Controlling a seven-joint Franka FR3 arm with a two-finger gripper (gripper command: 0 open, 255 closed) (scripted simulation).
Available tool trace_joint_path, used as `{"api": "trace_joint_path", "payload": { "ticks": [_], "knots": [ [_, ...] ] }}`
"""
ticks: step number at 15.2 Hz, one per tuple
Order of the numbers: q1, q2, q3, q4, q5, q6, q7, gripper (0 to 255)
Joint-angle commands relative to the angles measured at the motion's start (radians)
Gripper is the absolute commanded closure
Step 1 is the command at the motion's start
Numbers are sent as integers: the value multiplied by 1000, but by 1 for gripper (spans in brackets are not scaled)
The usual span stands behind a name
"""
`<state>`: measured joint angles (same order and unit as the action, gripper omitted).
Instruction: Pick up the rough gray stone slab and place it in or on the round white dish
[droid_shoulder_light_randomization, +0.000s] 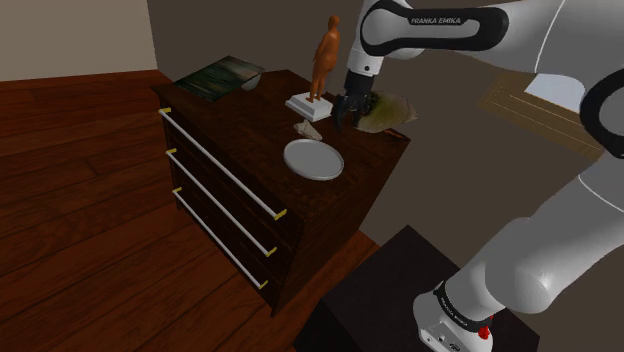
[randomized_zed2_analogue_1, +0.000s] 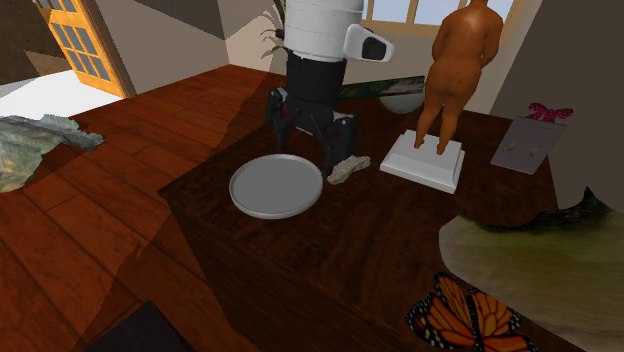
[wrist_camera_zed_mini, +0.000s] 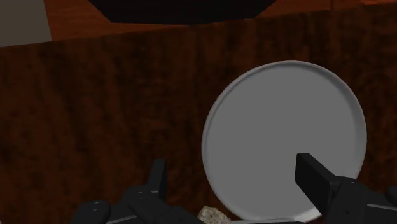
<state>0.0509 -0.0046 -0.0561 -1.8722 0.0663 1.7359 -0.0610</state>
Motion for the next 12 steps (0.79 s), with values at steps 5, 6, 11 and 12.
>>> {"api": "trace_joint_path", "payload": {
  "ticks": [5,6,11,12],
  "knots": [
    [-2,257,2,289,18,-28,-5,0],
    [-3,301,3,345,21,-38,-6,0],
    [-11,511,8,630,32,-110,-3,0],
    [-10,508,8,611,32,-94,-3,0]
  ]
}}
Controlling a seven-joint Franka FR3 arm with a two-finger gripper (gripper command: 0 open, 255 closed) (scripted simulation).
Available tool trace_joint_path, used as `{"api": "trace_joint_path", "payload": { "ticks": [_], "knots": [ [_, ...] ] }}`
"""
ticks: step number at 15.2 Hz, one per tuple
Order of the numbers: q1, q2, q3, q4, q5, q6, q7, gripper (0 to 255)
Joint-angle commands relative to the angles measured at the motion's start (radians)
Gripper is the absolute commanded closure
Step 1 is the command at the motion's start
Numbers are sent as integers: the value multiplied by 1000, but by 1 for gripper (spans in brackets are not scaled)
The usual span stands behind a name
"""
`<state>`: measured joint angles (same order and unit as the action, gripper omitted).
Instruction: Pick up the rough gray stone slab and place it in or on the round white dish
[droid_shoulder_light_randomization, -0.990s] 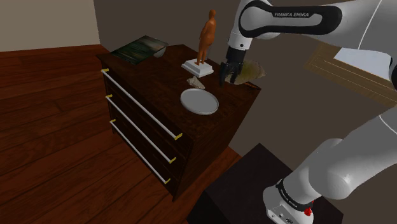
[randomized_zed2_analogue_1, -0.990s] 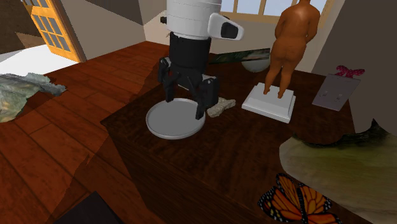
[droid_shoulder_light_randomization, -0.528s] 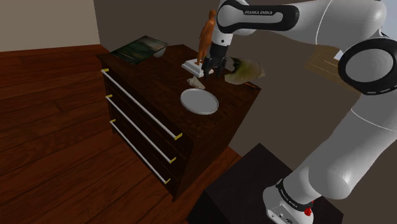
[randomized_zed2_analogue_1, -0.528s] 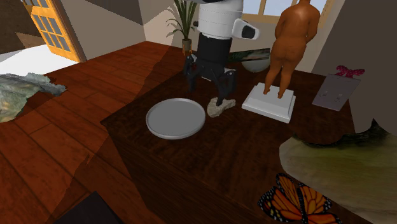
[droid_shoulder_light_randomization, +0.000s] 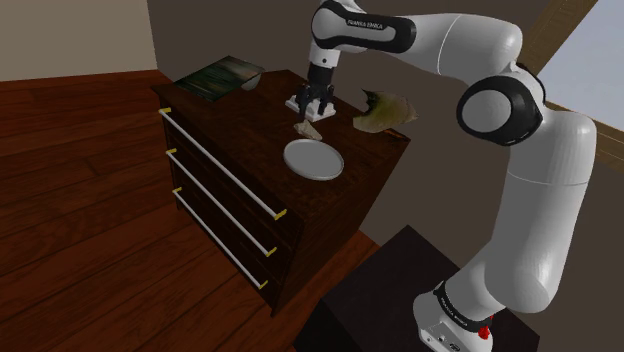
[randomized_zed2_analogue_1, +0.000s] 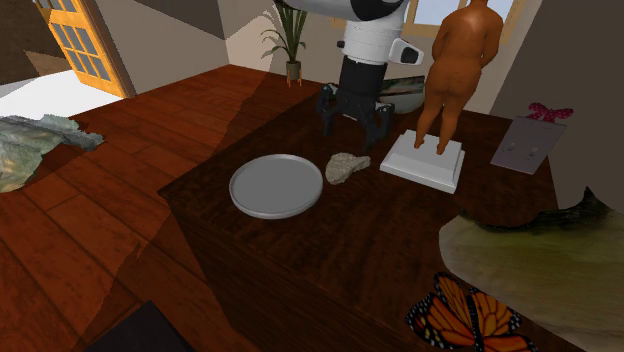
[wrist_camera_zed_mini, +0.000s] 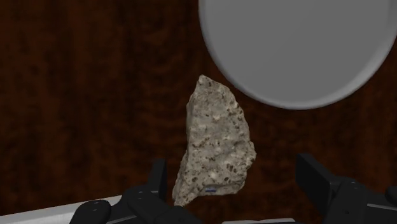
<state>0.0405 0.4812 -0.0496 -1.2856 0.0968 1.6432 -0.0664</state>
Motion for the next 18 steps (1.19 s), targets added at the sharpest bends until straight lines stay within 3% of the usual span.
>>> {"api": "trace_joint_path", "payload": {
  "ticks": [1,6,14,15,18],
  "knots": [
    [2,19,1,6,1,14,2,0],
    [6,9,2,-83,2,93,-1,0],
    [6,9,2,-83,2,93,-1,0],
    [6,9,2,-83,2,93,-1,255],
    [6,11,2,-82,2,94,-2,255]
  ]
}}
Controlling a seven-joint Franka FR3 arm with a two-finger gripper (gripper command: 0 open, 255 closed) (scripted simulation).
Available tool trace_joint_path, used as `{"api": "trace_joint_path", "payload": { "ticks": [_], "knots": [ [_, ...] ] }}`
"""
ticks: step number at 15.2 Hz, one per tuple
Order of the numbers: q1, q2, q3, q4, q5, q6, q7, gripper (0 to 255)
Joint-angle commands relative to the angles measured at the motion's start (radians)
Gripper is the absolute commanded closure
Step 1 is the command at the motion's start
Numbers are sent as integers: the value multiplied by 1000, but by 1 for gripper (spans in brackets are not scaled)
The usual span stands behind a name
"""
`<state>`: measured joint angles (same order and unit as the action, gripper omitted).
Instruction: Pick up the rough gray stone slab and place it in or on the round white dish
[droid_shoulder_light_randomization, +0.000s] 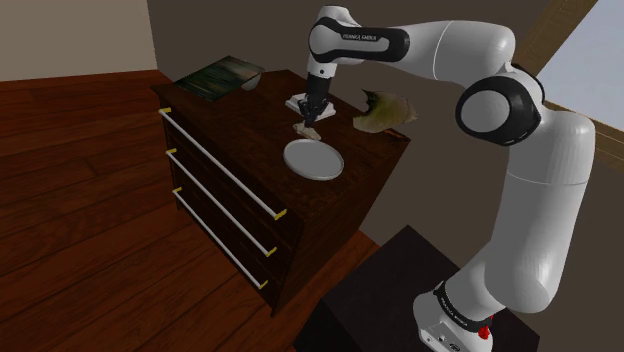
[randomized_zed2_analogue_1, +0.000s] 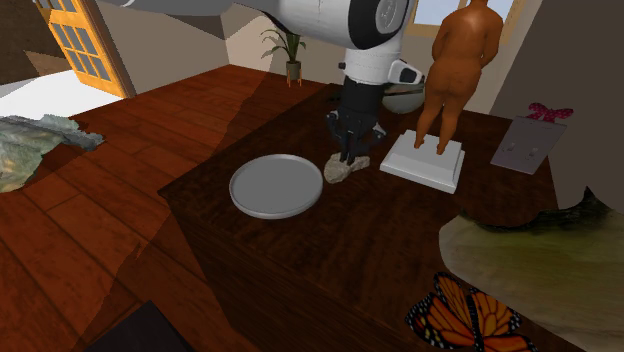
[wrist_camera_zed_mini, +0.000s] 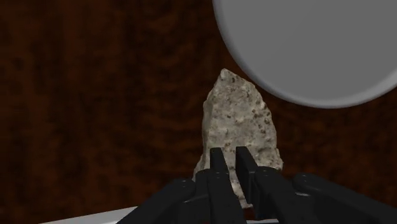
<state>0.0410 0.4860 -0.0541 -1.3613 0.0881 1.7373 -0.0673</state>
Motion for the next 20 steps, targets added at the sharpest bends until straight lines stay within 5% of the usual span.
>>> {"api": "trace_joint_path", "payload": {
  "ticks": [1,6,7,9,20],
  "knots": [
    [6,10,7,-3,11,0,0,255],
    [1,-1,1,-3,6,3,-1,255],
    [1,-1,1,-3,6,3,-1,0],
    [-22,-59,19,-48,30,-36,-99,0],
    [-15,-64,22,-156,32,67,-105,0]
  ]
}}
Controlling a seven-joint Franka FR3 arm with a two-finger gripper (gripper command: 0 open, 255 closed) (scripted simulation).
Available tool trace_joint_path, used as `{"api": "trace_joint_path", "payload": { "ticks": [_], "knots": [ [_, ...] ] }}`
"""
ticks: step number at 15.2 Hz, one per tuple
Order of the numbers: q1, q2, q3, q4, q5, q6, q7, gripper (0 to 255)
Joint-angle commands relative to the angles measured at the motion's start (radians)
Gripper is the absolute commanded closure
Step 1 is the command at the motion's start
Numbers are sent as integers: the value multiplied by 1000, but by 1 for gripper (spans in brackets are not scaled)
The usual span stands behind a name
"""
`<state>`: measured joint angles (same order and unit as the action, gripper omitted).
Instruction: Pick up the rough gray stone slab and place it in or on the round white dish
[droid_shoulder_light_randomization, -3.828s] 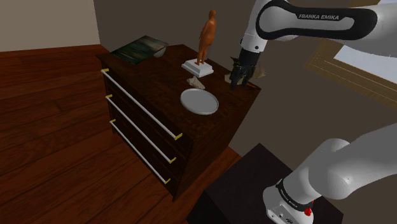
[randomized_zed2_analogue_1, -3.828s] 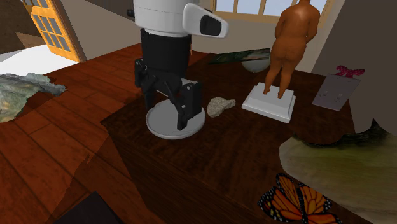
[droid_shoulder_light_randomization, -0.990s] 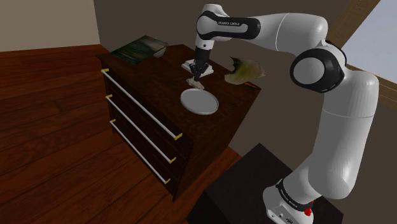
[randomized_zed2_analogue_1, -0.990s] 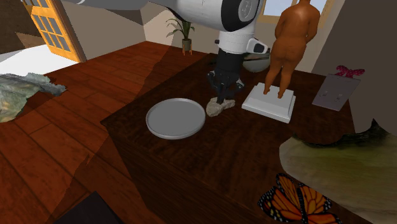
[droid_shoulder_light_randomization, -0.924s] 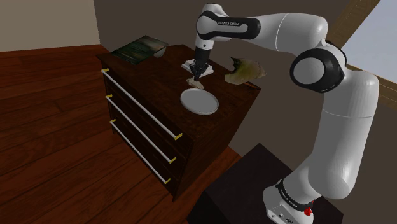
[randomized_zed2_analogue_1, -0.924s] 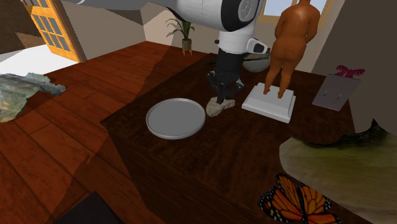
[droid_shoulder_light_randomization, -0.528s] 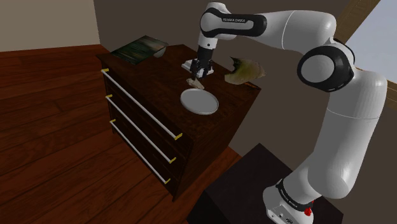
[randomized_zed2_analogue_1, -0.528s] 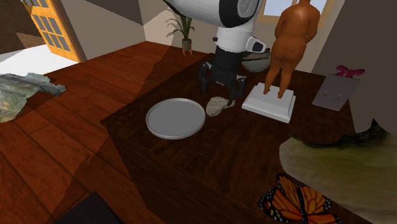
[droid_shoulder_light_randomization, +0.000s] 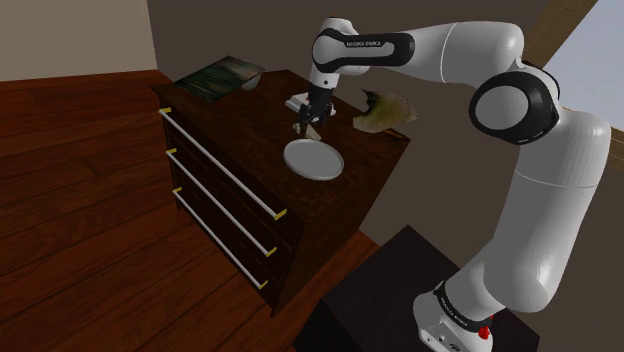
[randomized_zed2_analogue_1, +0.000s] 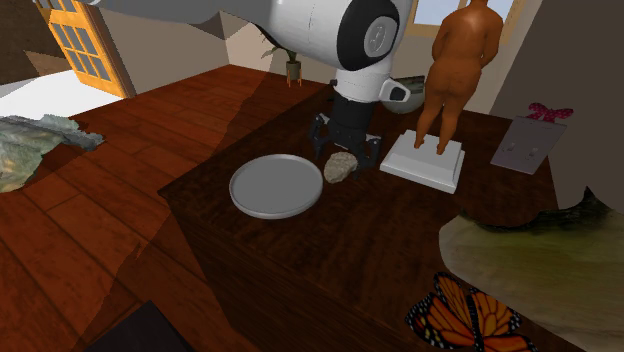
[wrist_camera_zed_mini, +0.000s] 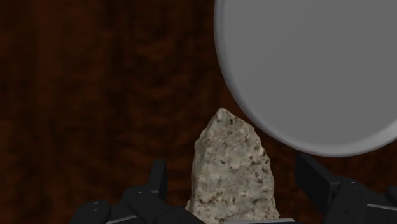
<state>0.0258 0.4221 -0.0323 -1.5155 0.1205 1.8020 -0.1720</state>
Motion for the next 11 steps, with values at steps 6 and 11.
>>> {"api": "trace_joint_path", "payload": {
  "ticks": [6,11],
  "knots": [
    [0,0,0,-2,0,2,0,255],
    [0,0,0,-1,0,2,-1,255]
  ]
}}
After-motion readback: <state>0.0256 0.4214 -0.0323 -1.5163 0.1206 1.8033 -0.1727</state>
